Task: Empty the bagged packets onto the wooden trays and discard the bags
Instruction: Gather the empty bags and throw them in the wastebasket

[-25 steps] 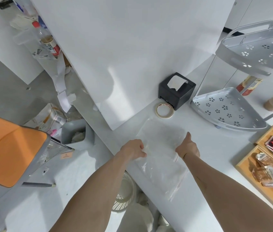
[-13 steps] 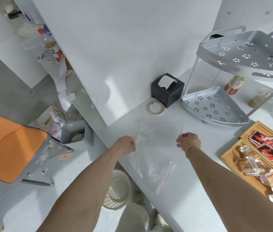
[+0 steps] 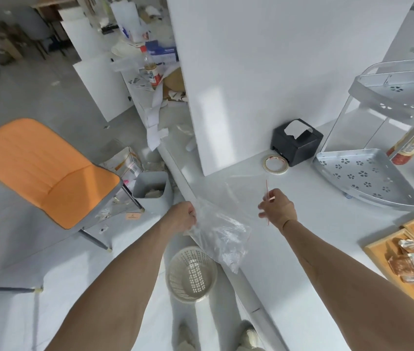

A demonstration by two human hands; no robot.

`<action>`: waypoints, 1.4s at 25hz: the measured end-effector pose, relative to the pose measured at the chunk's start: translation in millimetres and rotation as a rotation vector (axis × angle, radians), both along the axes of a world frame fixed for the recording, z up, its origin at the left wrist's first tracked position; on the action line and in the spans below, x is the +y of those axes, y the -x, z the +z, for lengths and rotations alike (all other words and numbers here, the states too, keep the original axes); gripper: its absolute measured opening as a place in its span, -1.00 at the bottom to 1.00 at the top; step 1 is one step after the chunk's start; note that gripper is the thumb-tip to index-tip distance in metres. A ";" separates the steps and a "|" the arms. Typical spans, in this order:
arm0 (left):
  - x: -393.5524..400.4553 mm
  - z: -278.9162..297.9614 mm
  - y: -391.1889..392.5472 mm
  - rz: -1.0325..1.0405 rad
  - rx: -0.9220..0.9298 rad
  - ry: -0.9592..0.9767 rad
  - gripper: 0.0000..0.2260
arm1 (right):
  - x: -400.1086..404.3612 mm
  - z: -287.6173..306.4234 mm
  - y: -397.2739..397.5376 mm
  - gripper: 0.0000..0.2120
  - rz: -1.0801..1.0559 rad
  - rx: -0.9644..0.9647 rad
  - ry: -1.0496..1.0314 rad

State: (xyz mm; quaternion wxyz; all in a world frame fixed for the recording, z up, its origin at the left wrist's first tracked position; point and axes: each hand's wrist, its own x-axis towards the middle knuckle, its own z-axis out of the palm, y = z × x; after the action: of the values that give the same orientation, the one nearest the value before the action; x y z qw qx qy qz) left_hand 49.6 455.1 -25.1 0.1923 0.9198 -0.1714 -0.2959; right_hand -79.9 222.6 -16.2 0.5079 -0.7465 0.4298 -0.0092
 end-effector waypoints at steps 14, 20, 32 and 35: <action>206.4 -20.8 -25.9 0.387 0.176 0.102 -0.87 | 197.1 -27.5 -78.4 -0.84 0.337 0.188 0.379; 238.3 -74.8 -23.8 0.478 0.267 0.106 -0.90 | 224.2 -79.4 -69.1 -0.69 0.325 0.326 0.462; 190.4 -333.4 5.9 0.551 0.282 -0.026 -0.71 | 223.0 -320.1 -76.2 -0.62 0.357 0.542 0.251; 173.1 -422.7 3.2 0.576 0.308 -0.058 -0.71 | 218.6 -407.5 -82.3 -0.63 0.358 0.549 0.286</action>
State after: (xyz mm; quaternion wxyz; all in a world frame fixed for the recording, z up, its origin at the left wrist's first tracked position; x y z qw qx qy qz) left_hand 46.4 628.3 -447.9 0.2653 0.8801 0.1353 -0.3698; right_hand 2.4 441.2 -423.7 0.2576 -0.8482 0.4067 0.2209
